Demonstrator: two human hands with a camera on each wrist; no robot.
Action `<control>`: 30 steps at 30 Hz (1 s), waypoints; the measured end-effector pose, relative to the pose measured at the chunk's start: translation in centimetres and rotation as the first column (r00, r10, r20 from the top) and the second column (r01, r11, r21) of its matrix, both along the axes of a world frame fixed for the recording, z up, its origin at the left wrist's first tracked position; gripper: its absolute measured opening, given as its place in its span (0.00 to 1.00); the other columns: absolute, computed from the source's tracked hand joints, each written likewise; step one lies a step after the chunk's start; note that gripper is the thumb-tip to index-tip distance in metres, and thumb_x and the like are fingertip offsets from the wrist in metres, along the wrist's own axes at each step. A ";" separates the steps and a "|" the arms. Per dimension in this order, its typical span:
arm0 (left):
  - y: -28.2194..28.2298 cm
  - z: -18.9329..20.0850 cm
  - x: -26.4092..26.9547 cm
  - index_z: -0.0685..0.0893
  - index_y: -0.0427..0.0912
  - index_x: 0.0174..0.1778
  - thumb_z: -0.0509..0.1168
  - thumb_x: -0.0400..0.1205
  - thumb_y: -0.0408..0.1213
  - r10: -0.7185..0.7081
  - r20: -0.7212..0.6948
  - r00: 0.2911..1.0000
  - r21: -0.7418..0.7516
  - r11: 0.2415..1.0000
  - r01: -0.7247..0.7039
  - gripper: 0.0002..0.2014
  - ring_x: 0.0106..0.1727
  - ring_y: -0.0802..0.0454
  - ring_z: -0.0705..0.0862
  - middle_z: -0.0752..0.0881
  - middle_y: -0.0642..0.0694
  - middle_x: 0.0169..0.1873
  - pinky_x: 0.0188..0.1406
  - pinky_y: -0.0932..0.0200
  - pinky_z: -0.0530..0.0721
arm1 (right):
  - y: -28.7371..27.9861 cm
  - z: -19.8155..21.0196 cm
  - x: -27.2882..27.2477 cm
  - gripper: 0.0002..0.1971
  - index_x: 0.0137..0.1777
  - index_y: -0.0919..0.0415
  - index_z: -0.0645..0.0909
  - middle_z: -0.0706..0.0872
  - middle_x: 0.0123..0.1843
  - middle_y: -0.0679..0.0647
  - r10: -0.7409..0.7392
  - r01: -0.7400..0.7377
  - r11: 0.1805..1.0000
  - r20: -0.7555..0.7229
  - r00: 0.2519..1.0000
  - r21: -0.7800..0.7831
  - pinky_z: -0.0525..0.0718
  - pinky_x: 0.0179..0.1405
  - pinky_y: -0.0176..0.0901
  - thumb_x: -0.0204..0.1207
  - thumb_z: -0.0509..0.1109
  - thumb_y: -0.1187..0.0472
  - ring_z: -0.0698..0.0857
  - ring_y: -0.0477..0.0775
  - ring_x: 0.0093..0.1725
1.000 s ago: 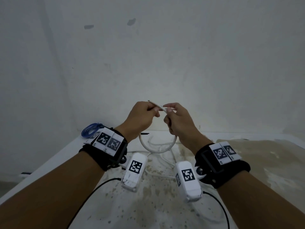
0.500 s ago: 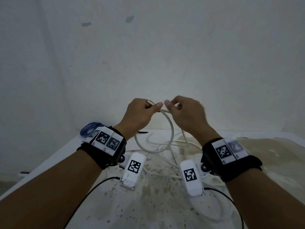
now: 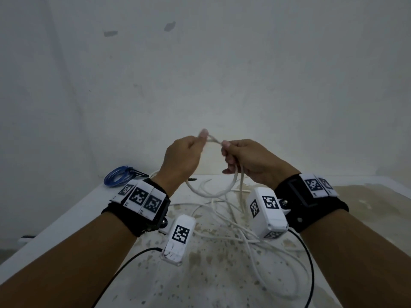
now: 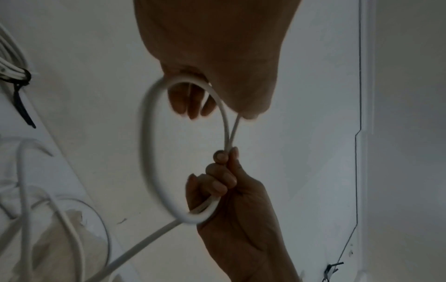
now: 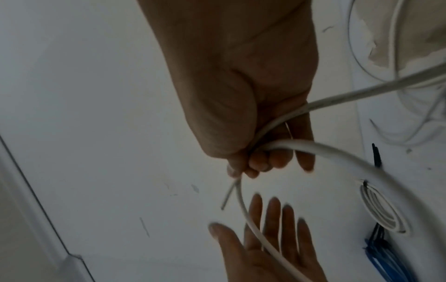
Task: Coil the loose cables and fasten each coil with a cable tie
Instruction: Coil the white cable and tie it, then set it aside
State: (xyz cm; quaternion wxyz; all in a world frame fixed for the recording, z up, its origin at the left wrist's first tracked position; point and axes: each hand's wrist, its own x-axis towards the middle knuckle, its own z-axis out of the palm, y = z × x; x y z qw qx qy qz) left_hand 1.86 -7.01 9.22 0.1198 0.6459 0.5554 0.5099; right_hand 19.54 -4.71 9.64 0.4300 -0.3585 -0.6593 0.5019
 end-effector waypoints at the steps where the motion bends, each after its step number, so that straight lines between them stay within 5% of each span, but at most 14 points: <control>1: 0.1 -0.1 -0.3 0.83 0.39 0.49 0.50 0.87 0.62 0.073 0.050 0.996 -0.033 0.997 -0.071 0.28 0.50 0.46 0.84 0.87 0.44 0.47 0.56 0.47 0.82 | 0.2 0.2 0.2 0.17 0.40 0.62 0.79 0.77 0.27 0.52 -0.051 0.051 0.999 -0.078 0.996 -0.008 0.89 0.43 0.51 0.88 0.62 0.54 0.77 0.50 0.25; 3: 0.0 -0.8 -0.9 0.79 0.40 0.43 0.47 0.88 0.59 0.181 0.162 0.970 -0.173 0.973 -0.153 0.27 0.48 0.39 0.84 0.86 0.38 0.47 0.54 0.47 0.83 | 0.5 0.7 0.5 0.16 0.40 0.62 0.78 0.78 0.27 0.53 -0.148 0.147 0.989 -0.226 0.963 -0.019 0.90 0.42 0.52 0.89 0.61 0.55 0.79 0.51 0.23; 4: -0.5 -1.5 -0.8 0.78 0.40 0.38 0.48 0.89 0.58 0.178 0.185 0.966 -0.308 0.944 -0.114 0.27 0.41 0.40 0.84 0.87 0.37 0.41 0.45 0.50 0.84 | 0.6 0.9 0.6 0.16 0.40 0.62 0.77 0.78 0.27 0.53 -0.178 0.179 0.984 -0.296 0.938 -0.024 0.90 0.41 0.53 0.89 0.61 0.55 0.79 0.51 0.23; 7: -2.9 -3.8 1.4 0.84 0.36 0.41 0.49 0.89 0.59 -0.085 0.299 0.950 -0.720 0.634 0.284 0.31 0.28 0.50 0.83 0.90 0.41 0.34 0.30 0.62 0.79 | 0.7 1.5 -0.2 0.16 0.41 0.63 0.76 0.79 0.27 0.54 -0.243 0.246 0.968 -0.446 0.861 -0.051 0.91 0.42 0.54 0.90 0.59 0.56 0.79 0.51 0.23; 9: -3.2 -4.7 3.3 0.85 0.29 0.54 0.46 0.86 0.66 -0.145 0.599 0.787 -0.667 0.453 0.592 0.40 0.38 0.46 0.88 0.90 0.37 0.43 0.36 0.59 0.84 | 0.5 1.4 -1.1 0.17 0.41 0.63 0.76 0.80 0.27 0.54 -0.288 0.302 0.952 -0.472 0.833 -0.048 0.90 0.44 0.57 0.90 0.58 0.56 0.80 0.52 0.23; 10: -2.8 -4.7 4.1 0.83 0.25 0.58 0.45 0.85 0.67 -0.097 0.744 0.661 -0.559 0.452 0.695 0.43 0.45 0.43 0.89 0.89 0.34 0.47 0.43 0.55 0.87 | 0.5 1.0 -1.5 0.17 0.40 0.63 0.76 0.81 0.26 0.54 -0.318 0.343 0.939 -0.468 0.825 -0.033 0.90 0.44 0.57 0.90 0.58 0.56 0.81 0.52 0.23; 12: -1.7 -4.4 5.7 0.78 0.21 0.64 0.49 0.87 0.62 0.040 0.915 0.402 -0.345 0.595 0.726 0.40 0.57 0.38 0.87 0.87 0.31 0.56 0.61 0.48 0.85 | 0.5 0.0 -2.1 0.18 0.39 0.63 0.77 0.81 0.23 0.51 -0.384 0.425 0.905 -0.453 0.805 -0.013 0.89 0.43 0.58 0.90 0.58 0.56 0.82 0.52 0.21; 14: -0.7 -3.4 7.0 0.78 0.27 0.62 0.55 0.90 0.48 0.106 0.955 0.276 -0.259 0.748 0.610 0.24 0.54 0.39 0.86 0.86 0.32 0.55 0.62 0.47 0.83 | 0.5 -1.1 -2.1 0.18 0.39 0.63 0.77 0.81 0.21 0.49 -0.444 0.484 0.875 -0.446 0.777 -0.027 0.86 0.38 0.55 0.89 0.58 0.56 0.83 0.52 0.22; 17: -1.0 -3.0 7.8 0.79 0.35 0.56 0.58 0.88 0.38 0.139 0.917 0.374 -0.332 0.786 0.521 0.11 0.41 0.41 0.86 0.83 0.36 0.47 0.37 0.53 0.88 | 0.6 -1.8 -1.0 0.18 0.39 0.62 0.77 0.81 0.22 0.50 -0.486 0.515 0.855 -0.444 0.753 -0.062 0.85 0.36 0.52 0.89 0.58 0.55 0.83 0.53 0.22; 20: -2.5 -3.7 7.4 0.76 0.41 0.39 0.57 0.88 0.46 0.116 0.736 0.667 -0.559 0.661 0.501 0.16 0.24 0.50 0.76 0.80 0.44 0.31 0.19 0.67 0.73 | 0.6 -1.3 1.1 0.18 0.39 0.63 0.77 0.79 0.24 0.53 -0.457 0.490 0.871 -0.418 0.785 -0.032 0.89 0.37 0.55 0.90 0.58 0.56 0.80 0.51 0.19; 22: -2.4 -3.7 6.1 0.74 0.43 0.33 0.55 0.89 0.45 0.114 0.626 0.771 -0.513 0.805 0.297 0.18 0.22 0.52 0.71 0.77 0.46 0.25 0.21 0.65 0.67 | 0.7 -0.9 2.4 0.18 0.38 0.62 0.77 0.77 0.24 0.53 -0.432 0.470 0.882 -0.362 0.826 0.019 0.89 0.33 0.52 0.89 0.59 0.57 0.78 0.50 0.18; 24: -1.0 -3.0 4.4 0.77 0.41 0.41 0.53 0.90 0.47 0.121 0.632 0.765 -0.279 0.957 0.079 0.17 0.28 0.50 0.78 0.80 0.44 0.34 0.25 0.58 0.78 | 0.7 -0.9 3.1 0.18 0.37 0.62 0.77 0.77 0.24 0.53 -0.404 0.439 0.895 -0.277 0.872 0.077 0.90 0.32 0.51 0.89 0.60 0.57 0.77 0.51 0.19; 27: 0.4 -0.5 3.0 0.78 0.45 0.62 0.55 0.89 0.47 -0.075 0.472 0.878 -0.079 0.989 0.127 0.13 0.35 0.50 0.87 0.86 0.45 0.50 0.37 0.53 0.86 | 0.5 -1.3 2.7 0.18 0.36 0.62 0.78 0.78 0.25 0.54 -0.349 0.367 0.917 -0.134 0.928 0.156 0.90 0.33 0.52 0.88 0.61 0.56 0.78 0.51 0.20; 30: 0.7 1.4 2.7 0.84 0.49 0.64 0.59 0.89 0.43 -0.183 0.132 0.974 0.024 0.983 0.181 0.12 0.31 0.60 0.83 0.90 0.52 0.44 0.31 0.69 0.79 | 0.1 -1.6 1.7 0.18 0.38 0.64 0.80 0.77 0.25 0.54 -0.292 0.297 0.934 -0.056 0.955 0.196 0.88 0.32 0.50 0.89 0.61 0.57 0.77 0.50 0.20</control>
